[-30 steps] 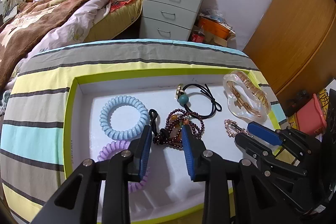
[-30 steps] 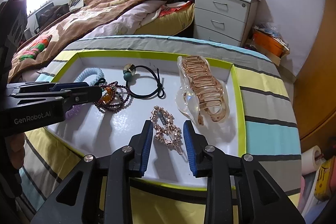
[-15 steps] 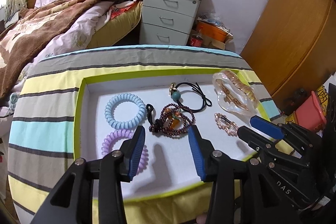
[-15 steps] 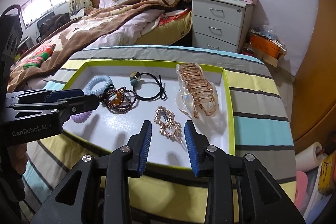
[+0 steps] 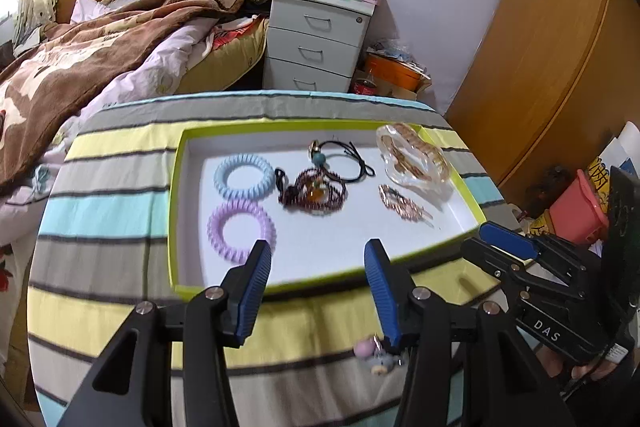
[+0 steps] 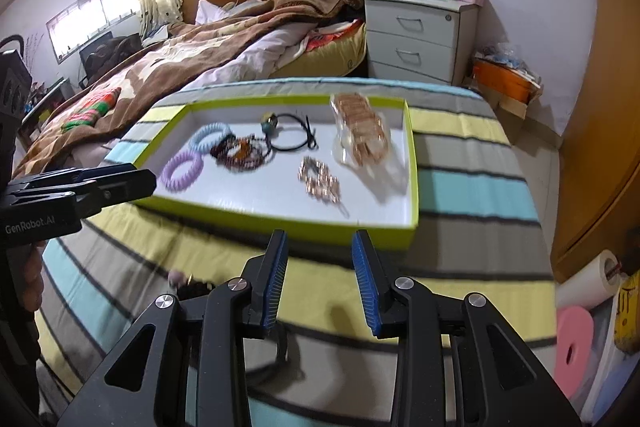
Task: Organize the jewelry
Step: 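Withdraw both tools from the box toward the black watch band and bear hair tie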
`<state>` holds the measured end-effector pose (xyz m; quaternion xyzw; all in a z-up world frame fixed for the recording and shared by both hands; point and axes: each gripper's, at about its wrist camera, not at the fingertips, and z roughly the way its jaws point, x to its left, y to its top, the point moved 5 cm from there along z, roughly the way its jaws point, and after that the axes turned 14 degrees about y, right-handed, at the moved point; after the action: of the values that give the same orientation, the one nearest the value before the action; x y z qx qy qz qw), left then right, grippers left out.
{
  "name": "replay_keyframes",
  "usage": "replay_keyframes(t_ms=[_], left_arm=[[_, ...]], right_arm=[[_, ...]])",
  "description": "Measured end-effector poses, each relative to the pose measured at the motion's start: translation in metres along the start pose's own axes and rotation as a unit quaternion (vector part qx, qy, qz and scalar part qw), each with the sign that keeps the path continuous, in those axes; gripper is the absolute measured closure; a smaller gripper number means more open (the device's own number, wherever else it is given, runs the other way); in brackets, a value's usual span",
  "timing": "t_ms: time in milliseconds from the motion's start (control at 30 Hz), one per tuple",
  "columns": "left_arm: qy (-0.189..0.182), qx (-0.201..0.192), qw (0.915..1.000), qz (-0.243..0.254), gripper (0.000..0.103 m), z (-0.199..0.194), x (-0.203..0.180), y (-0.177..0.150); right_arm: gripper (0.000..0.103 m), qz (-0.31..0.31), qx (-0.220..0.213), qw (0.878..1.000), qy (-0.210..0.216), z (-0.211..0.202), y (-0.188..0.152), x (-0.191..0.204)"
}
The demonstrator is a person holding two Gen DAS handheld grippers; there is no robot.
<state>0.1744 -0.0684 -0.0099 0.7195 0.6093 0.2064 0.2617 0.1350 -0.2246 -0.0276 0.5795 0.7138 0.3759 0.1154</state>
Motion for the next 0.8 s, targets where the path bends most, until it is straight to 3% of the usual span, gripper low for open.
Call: replay_keyframes(t_ms=[467, 800], left_arm=[[-0.013, 0.018, 0.9996, -0.019, 0.052, -0.010, 0.009, -0.042], [-0.013, 0.023, 0.9993, -0.028, 0.052, -0.013, 0.019, -0.055]], right_arm=[[0.068, -0.006, 0.028, 0.999, 0.024, -0.006, -0.041, 0.011], [0.068, -0.013, 0.063, 0.998, 0.010, 0.007, -0.050, 0.024]])
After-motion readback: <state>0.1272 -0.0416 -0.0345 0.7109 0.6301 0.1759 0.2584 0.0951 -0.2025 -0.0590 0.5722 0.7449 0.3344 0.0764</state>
